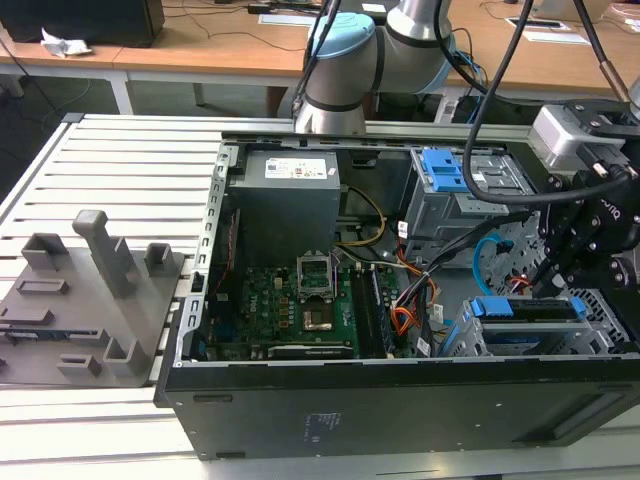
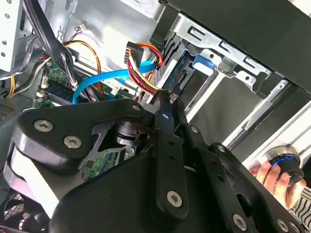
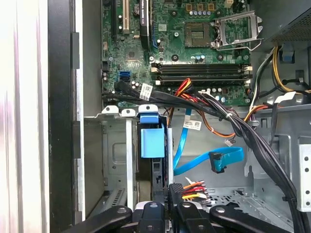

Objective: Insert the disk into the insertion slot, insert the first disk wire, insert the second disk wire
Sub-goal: 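Insert the first disk wire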

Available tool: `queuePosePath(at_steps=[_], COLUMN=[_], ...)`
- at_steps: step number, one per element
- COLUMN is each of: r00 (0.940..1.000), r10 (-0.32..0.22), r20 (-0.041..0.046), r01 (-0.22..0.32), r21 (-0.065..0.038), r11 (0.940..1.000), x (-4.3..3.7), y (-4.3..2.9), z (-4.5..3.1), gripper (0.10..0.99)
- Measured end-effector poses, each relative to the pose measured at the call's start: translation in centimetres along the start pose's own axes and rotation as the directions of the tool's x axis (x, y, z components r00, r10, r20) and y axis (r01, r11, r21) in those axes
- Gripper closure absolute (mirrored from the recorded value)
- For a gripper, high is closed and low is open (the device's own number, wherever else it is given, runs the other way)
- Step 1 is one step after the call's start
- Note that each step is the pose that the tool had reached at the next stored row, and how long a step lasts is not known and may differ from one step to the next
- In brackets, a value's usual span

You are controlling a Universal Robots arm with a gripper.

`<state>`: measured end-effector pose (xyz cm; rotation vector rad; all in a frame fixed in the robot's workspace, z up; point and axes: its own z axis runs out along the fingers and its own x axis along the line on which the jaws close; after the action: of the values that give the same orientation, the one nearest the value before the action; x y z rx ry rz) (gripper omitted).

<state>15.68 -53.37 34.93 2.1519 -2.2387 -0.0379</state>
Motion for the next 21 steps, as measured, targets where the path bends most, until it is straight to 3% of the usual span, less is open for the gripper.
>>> queuePosePath(at_steps=[8,21], r00=[1.0000,1.0000], r10=[0.000,0.000], r20=[0.0004,0.0014], r01=[0.000,0.000], r21=[0.000,0.000], r11=[1.0000,1.0000], x=[0.44,0.51], y=[-0.36,-0.93], z=[0.31,0.72], gripper=[0.922,0.922])
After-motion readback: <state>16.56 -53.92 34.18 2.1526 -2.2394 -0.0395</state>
